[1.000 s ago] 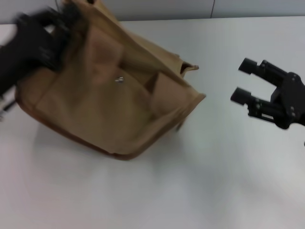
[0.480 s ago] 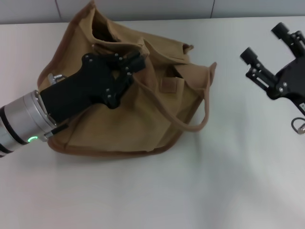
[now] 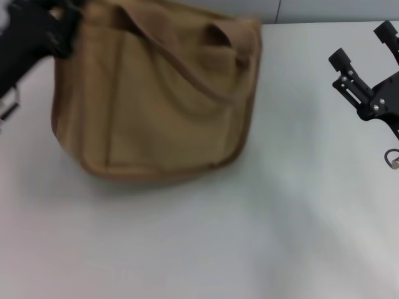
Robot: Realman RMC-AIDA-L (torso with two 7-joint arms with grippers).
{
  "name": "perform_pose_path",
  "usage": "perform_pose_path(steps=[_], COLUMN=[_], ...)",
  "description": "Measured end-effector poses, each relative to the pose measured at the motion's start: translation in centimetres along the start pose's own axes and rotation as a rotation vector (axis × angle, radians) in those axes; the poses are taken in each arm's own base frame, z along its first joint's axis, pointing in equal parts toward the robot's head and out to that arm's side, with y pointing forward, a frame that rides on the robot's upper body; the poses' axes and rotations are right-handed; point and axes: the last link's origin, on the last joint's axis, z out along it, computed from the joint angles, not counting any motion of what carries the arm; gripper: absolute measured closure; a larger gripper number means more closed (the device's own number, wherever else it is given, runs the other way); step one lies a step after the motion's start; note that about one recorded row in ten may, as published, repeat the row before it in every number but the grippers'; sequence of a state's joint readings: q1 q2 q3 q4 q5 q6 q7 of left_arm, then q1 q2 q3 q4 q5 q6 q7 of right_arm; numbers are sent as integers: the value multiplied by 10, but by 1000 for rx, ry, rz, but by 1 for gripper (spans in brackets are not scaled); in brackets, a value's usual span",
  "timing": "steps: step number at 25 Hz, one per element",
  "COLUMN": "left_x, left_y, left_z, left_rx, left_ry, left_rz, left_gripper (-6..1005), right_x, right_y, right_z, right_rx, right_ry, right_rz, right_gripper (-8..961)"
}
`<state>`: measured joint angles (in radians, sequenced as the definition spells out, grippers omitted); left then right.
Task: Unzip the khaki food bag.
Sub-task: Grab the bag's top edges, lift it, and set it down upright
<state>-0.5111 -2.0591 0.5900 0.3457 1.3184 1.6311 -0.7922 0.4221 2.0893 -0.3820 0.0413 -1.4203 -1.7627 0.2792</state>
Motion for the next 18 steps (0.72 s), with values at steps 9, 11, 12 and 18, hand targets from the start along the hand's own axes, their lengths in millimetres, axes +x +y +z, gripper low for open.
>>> perform_pose_path(steps=[9,11,12,18], left_x=[25,24,17,-9], left_y=[-24,-20,-8,33], left_z=[12,18,28,40], left_rx=[-45,-82,-163,-278], left_ry=[4,-10,-47,-101], left_rz=[16,11,-1,-46], left_gripper=[941,942,942,943], right_x=[0,1,1,2], right_y=[2,2,3,1], right_z=[7,8,9,7], right_rx=[-6,-6,-1,9], right_ry=[-9,-9,-10,-2], right_rz=[14,18,21,9], right_gripper=[110,110,110,110])
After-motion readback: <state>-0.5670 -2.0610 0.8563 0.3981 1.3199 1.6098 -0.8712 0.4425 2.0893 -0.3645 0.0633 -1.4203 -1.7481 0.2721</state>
